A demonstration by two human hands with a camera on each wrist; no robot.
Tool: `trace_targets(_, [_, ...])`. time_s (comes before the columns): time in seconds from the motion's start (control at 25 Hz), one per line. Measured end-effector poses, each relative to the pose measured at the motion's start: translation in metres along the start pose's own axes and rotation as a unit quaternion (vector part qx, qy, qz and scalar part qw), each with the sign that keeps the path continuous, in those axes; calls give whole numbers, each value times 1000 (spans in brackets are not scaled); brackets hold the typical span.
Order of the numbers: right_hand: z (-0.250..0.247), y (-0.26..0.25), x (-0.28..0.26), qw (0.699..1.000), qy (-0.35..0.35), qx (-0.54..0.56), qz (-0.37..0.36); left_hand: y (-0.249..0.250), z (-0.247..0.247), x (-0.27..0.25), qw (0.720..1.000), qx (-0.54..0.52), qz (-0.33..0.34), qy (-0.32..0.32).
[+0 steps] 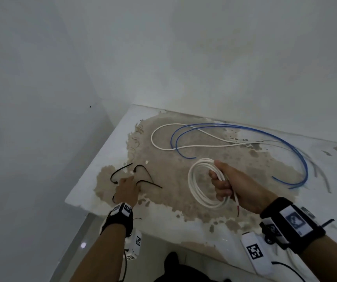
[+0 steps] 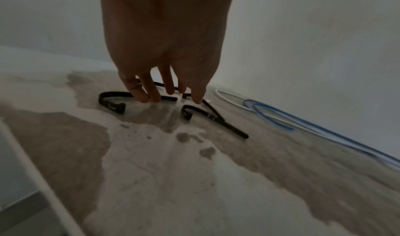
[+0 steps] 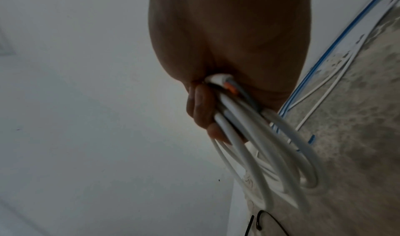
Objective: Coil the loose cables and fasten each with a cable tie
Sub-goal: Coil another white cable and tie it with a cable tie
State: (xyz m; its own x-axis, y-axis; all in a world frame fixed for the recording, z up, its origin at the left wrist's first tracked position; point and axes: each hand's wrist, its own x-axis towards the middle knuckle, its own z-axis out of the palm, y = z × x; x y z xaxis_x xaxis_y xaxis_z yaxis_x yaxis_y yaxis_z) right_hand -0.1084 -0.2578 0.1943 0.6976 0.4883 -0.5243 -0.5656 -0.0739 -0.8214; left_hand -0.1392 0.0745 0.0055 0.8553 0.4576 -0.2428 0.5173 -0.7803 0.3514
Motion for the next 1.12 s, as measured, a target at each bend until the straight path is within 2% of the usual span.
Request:
trace_targets(0.08, [5, 2, 6, 1000, 3, 9, -3, -3, 5, 6, 999, 42, 14, 9])
trace_targets(0.2, [15, 3, 15, 1000, 10, 15, -11, -3, 11, 5, 998, 46, 25, 42])
trace_targets(0.36, [21, 5, 15, 999, 22, 26, -20, -7, 7, -3, 997, 40, 47, 37])
trace_targets(0.44, [21, 7, 13, 999, 33, 29, -27, -3, -5, -6, 998, 8, 44, 41])
trace_targets(0.48, [20, 8, 12, 998, 44, 29, -30, 2, -13, -9, 997, -41, 38, 48])
trace_targets(0.6, [15, 10, 9, 994, 98, 12, -48, 32, -39, -23, 980, -179, 65, 53])
trace_targets(0.76, [5, 5, 2, 979, 169, -41, -108, 100, -70, -54, 958, -237, 161, 24])
trace_targets(0.84, [0, 2, -2, 969, 185, -67, -148, 135, -78, -70, 951, -247, 186, 2])
trace_targets(0.96, [-10, -1, -9, 957, 188, -110, -191, 177, -76, -87, 948, -260, 174, -58])
trace_targets(1.04, [-17, 0, -15, 947, 196, -141, -213, 198, -71, -92, 944, -287, 134, -91])
trace_targets(1.12, [-24, 1, -25, 916, 224, -228, -241, 214, -69, -96, 921, -359, 78, -129])
